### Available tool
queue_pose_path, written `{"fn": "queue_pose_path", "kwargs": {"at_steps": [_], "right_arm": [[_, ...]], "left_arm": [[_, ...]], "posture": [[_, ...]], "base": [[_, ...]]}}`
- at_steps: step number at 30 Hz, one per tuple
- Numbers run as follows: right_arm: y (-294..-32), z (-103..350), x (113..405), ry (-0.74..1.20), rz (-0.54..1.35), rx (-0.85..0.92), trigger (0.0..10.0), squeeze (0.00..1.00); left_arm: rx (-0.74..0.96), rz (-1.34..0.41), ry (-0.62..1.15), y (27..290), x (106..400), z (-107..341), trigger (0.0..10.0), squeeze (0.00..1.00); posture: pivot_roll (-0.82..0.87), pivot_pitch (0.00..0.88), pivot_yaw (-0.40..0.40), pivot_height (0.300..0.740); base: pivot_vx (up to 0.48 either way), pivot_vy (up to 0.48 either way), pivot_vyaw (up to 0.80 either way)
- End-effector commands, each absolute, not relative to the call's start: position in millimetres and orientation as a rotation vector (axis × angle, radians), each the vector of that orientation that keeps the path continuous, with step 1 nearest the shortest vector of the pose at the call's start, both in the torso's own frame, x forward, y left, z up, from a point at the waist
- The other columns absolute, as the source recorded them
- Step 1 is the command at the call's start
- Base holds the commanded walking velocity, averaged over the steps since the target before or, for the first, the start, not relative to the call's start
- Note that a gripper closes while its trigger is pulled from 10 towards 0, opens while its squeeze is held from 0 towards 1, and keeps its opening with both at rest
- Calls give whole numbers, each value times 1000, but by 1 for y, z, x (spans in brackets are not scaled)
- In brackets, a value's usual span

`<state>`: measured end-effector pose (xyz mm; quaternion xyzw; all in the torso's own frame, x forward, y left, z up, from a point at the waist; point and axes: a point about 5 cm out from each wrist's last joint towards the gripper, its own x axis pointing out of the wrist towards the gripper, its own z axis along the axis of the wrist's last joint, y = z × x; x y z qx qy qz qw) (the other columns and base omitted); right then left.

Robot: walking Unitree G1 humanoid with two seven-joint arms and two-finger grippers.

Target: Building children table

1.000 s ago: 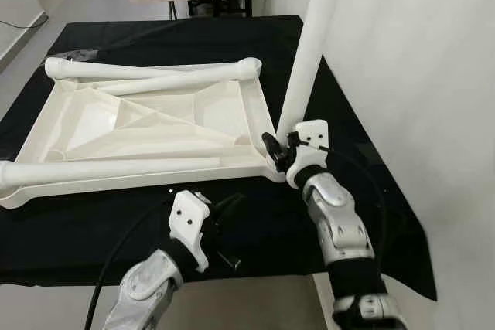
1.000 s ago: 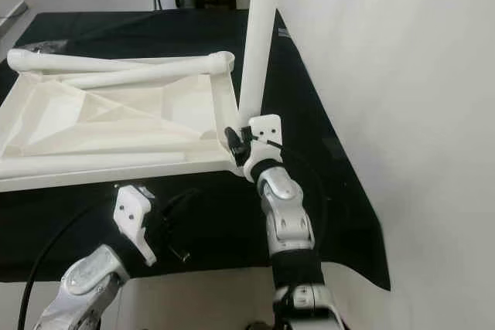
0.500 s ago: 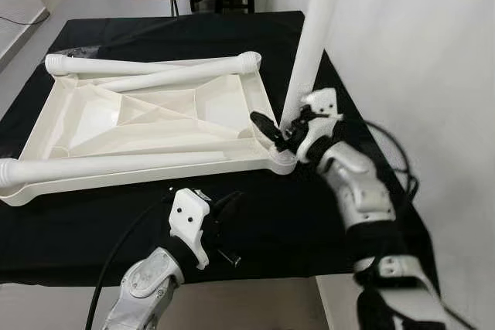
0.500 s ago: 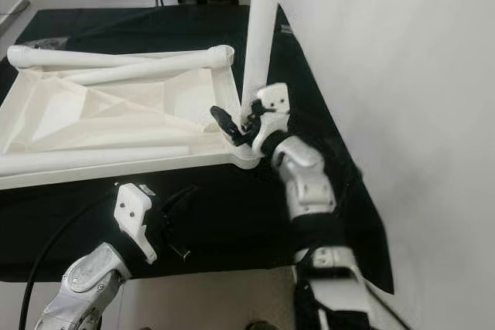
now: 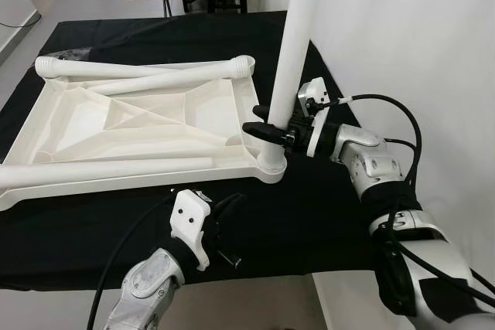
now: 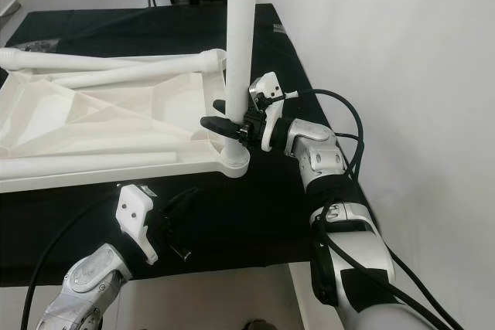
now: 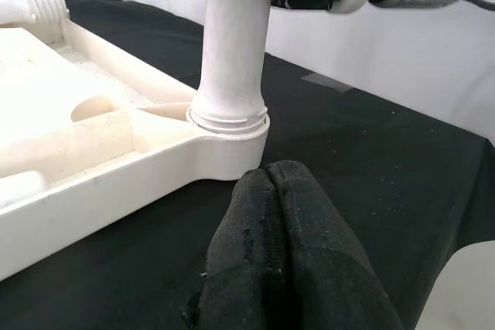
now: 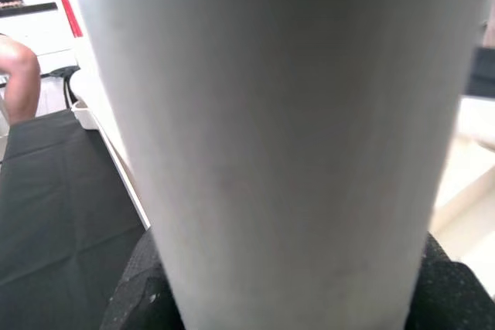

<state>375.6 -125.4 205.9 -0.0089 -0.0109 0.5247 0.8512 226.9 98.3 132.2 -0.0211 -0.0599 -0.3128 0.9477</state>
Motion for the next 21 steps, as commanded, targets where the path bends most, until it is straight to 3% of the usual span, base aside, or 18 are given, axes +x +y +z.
{"fn": "queue_pose_path", "kwargs": {"at_steps": [1,8,10,11,12,13,14,17,21], "right_arm": [[-124,197,375,-6,1088,28,0,0],[-143,174,370,-2,851,54,0,0],[-144,158,365,42,688,27,0,0],[-141,147,357,87,460,63,0,0],[-141,147,357,87,460,63,0,0],[-143,140,348,124,283,88,0,0],[-135,135,335,145,221,119,0,0],[-112,138,320,108,279,80,0,0],[-110,143,333,96,310,34,0,0]], "left_arm": [[-59,-638,-114,97,225,131,10000,0],[-61,-639,-115,99,223,132,10000,0],[-61,-640,-115,100,223,133,10000,0],[-60,-640,-115,101,222,133,10000,0],[-60,-640,-115,101,222,133,10000,0],[-60,-640,-115,101,222,133,10000,0],[-59,-641,-115,102,222,134,10000,0],[-58,-641,-114,102,223,133,10000,0],[-59,-641,-114,100,224,133,10000,0]], "posture": [[59,110,-45,740],[49,128,-37,740],[55,132,-40,740],[48,142,-34,740],[48,142,-34,740],[48,142,-34,740],[44,144,-32,740],[36,142,-26,740],[43,128,-40,740]], "base": [[0,0,0],[0,0,0],[0,0,0],[0,0,0],[0,0,0],[0,0,0],[0,0,0],[0,0,0],[0,0,0]]}}
